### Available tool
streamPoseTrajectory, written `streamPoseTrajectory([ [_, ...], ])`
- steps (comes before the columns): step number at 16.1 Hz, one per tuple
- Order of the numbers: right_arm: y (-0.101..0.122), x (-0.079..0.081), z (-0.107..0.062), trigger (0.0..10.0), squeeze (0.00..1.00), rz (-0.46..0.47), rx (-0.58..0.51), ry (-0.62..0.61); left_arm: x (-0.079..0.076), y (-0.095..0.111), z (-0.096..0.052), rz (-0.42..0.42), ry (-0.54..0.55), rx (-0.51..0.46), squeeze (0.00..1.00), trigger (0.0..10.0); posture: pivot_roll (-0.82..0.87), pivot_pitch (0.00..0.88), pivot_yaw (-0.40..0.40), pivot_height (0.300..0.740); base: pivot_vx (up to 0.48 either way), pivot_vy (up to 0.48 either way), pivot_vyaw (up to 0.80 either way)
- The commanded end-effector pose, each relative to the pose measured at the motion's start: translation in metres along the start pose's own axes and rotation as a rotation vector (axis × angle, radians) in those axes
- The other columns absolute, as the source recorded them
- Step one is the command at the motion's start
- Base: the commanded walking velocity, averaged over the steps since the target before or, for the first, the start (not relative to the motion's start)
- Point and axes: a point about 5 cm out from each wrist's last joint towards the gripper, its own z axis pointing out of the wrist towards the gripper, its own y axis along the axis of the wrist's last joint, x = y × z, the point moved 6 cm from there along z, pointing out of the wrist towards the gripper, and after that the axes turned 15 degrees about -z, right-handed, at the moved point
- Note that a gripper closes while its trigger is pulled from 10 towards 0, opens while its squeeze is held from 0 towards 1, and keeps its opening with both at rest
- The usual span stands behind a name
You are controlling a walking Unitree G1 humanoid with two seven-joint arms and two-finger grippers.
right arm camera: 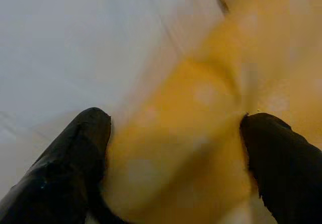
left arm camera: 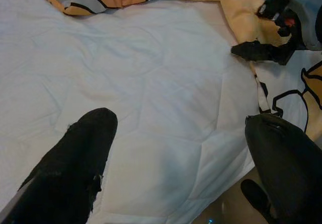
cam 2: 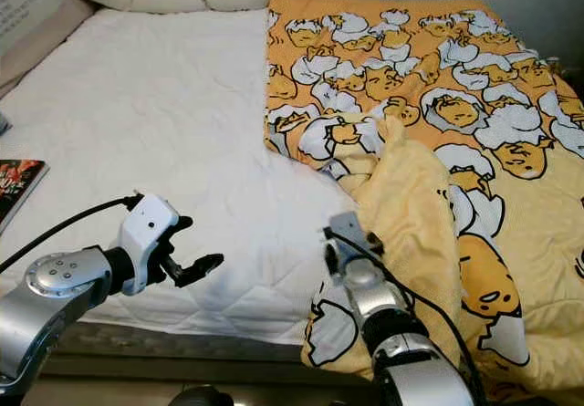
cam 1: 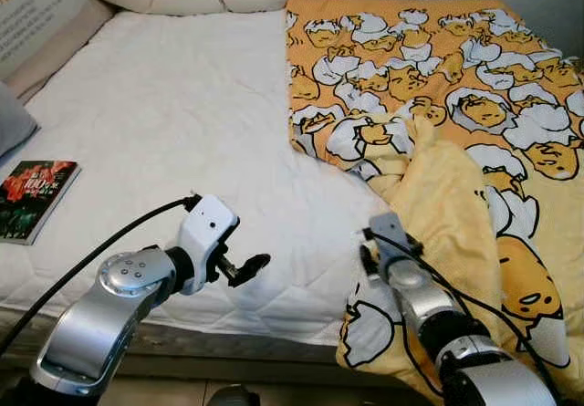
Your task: Clean up the room
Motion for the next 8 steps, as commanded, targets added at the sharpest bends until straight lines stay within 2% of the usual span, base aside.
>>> streamPoseTrajectory([
  [1,-0.005,-0.003,0.001,10.0,0.0,0.02,0.041,-0.003,0.0,0.003,0.002,0.01,-0.011,0.001,0.0,10.0,0.1,0.0,0.041,0.74,0.0,0.0,0.0],
  [3,-0.014,0.001,0.001,10.0,0.0,0.049,0.077,0.026,-0.001,0.002,0.002,0.013,-0.016,0.006,0.0,10.0,0.11,0.0,0.042,0.74,0.0,0.0,0.0],
  [4,-0.016,0.008,0.001,3.1,0.0,0.142,0.088,0.072,0.0,0.002,0.001,0.014,-0.015,0.006,0.0,10.0,0.11,0.0,0.042,0.74,0.0,0.0,0.0],
  [5,-0.017,0.012,0.001,0.0,0.0,0.191,0.09,0.1,0.0,0.002,0.001,0.015,-0.014,0.007,0.0,10.0,0.11,0.0,0.04,0.74,0.0,0.0,0.0],
  [8,-0.011,0.016,0.001,0.0,0.0,0.213,0.054,0.15,-0.001,0.001,0.001,0.012,-0.014,0.008,0.0,10.0,0.12,0.0,0.034,0.74,0.0,0.0,0.0],
])
